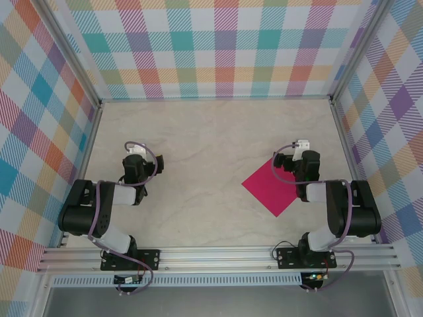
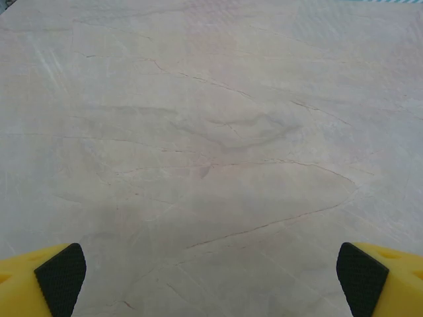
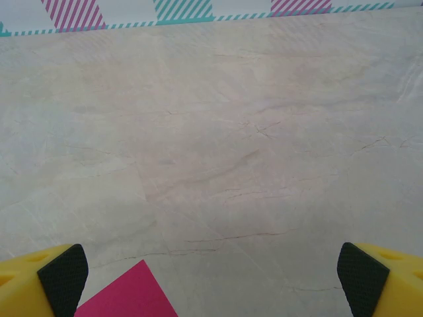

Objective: Fold a paper plane with a square sheet of paper (pick it up from the middle)
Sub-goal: Rotate the square sheet of paper at the center of the table.

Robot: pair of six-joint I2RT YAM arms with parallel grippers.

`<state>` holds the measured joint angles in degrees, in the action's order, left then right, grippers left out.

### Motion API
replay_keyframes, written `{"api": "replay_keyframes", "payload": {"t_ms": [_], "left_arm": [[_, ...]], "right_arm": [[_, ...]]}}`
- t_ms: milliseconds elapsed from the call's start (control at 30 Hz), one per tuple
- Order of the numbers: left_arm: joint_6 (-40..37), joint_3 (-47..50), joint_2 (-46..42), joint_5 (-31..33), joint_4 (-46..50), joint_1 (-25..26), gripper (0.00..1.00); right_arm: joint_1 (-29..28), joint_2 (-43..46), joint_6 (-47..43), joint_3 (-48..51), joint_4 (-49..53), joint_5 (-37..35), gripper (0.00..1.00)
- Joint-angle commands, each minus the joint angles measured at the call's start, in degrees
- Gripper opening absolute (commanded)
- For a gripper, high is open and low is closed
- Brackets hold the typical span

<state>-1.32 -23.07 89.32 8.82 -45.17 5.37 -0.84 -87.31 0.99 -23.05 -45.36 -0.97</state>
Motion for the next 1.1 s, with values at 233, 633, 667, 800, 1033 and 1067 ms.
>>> {"api": "replay_keyframes", "payload": {"t_ms": [233,633,667,800,1033,1067], "left_arm": [[0.1,-1.0,0.2,-0.8,-1.0,-0.7,1.00],[0.0,-1.1,0.2,-0.9,-0.9,-0.7,1.00],[0.0,-1.0,0.2,-0.9,-0.9,-0.7,1.00],[1.2,-1.5,-1.3,1.9,0.9,-0.7,1.00],[7.9,-12.7,-9.9,8.6,28.5,-0.6,1.00],[10.0,-14.3,-11.3,8.0,31.7,-0.5,1.00]], "right_arm": [[0.1,-0.1,-0.3,-0.9,-0.5,1.0,1.00],[0.2,-0.1,-0.3,-1.0,-0.3,1.0,1.00],[0.1,-0.1,-0.4,-0.9,-0.5,1.0,1.00],[0.2,3.8,0.4,-1.2,2.9,-1.3,1.00],[0.1,18.0,9.7,-10.9,33.9,-6.7,1.00],[0.1,18.8,12.4,-13.7,40.5,-7.1,1.00]]}}
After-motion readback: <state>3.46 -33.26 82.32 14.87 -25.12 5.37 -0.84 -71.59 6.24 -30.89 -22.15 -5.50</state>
